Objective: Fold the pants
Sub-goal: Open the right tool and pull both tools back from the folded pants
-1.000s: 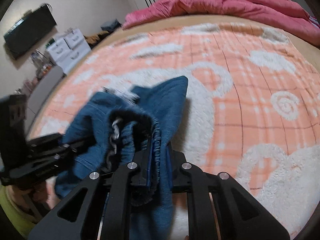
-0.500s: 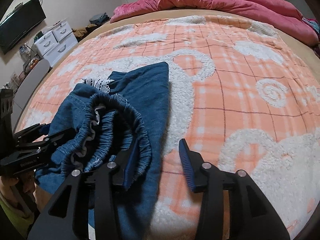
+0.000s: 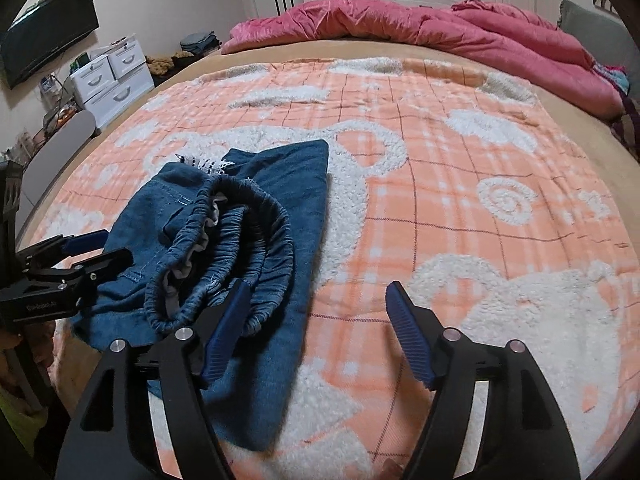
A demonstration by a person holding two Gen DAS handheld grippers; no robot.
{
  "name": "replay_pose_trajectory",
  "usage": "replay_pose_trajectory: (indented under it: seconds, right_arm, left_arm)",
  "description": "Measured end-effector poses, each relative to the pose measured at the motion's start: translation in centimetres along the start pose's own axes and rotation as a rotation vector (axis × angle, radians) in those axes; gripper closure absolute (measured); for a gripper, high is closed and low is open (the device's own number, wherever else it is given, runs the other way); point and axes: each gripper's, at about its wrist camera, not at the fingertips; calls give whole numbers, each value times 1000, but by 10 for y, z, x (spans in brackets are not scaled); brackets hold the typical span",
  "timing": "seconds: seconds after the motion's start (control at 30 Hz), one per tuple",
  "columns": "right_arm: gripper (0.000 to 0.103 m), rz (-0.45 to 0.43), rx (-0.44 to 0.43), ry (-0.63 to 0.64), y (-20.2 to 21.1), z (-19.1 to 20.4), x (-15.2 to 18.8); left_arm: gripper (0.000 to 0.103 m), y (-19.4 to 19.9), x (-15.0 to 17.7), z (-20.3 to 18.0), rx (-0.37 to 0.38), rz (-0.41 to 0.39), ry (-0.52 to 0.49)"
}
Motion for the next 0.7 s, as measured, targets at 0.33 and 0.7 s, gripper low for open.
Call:
replay_pose_trajectory:
  seconds: [0.33,0.7]
  right_arm:
    - [11,-74,18,11,31,4,8]
    - [5,-117,53,19,49,7,20]
  left_arm:
    - [10,23,7,-10,36,-38,-7]
    - [10,49,25,-13,-1,-81,4]
Point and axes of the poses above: each gripper's, at about its wrist camera, not at the fingertips, and y roughly against the way its jaws point, z to its left, x to its underside, and after that the axes turned 4 degrees about -x, right-handed
